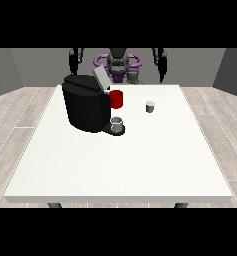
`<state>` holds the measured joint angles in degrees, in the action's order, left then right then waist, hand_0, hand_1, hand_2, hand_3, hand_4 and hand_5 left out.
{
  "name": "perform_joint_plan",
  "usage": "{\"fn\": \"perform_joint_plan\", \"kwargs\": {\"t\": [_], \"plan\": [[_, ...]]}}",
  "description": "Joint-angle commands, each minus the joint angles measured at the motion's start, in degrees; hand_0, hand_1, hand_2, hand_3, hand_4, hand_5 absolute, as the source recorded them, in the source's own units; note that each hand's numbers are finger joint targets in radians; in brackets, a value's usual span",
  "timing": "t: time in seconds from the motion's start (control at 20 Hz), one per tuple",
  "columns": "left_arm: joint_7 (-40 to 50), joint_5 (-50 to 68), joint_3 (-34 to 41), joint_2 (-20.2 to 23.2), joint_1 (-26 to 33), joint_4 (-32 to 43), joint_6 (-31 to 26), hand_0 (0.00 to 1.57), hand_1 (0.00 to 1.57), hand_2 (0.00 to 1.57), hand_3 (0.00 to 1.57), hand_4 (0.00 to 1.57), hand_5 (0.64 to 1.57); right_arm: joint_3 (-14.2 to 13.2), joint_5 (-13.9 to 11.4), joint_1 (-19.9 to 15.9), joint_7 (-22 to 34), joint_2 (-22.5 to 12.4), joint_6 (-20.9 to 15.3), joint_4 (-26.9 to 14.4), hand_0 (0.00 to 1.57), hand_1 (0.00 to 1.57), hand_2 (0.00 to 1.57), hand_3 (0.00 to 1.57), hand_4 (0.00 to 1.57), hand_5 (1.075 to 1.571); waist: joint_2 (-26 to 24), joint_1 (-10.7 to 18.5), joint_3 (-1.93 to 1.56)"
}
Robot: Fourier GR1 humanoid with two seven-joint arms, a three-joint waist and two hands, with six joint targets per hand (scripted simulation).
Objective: Insert the coffee pod into the coffee machine and close the lid
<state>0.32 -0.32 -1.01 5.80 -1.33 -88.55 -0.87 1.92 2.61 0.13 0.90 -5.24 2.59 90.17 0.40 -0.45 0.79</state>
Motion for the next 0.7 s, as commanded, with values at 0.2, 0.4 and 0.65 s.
{"fn": "perform_joint_plan", "kwargs": {"t": [0.2, 0.4, 0.65], "plan": [[-6.5, 2.1, 0.3, -1.4, 3.1, -1.5, -1.9, 0.0, 0.0, 0.0, 0.0, 0.28, 1.571, 1.3, -3.3, 4.4, -0.4, 1.3, -2.0, -0.6, 0.0, 0.0, 0.0, 0.0, 0.13, 1.571, -3.7, 0.2, -0.78], [-10.1, -1.1, -1.4, -1.7, 6.0, -1.1, -0.9, 0.0, 0.0, 0.0, 0.0, 0.24, 1.571, -6.6, -0.6, 1.3, -1.4, 2.0, -8.4, 1.5, 0.0, 0.0, 0.0, 0.0, 0.09, 1.571, -5.2, -0.8, -0.77], [-6.4, -4.6, 1.9, 4.5, -1.3, 0.6, -1.8, 0.0, 0.0, 0.0, 0.0, 0.0, 1.571, -4.2, -1.9, 1.9, -5.0, 3.5, -8.1, 0.6, 0.0, 0.0, 0.0, 0.0, 0.27, 1.571, -2.0, -2.7, -0.79]]}}
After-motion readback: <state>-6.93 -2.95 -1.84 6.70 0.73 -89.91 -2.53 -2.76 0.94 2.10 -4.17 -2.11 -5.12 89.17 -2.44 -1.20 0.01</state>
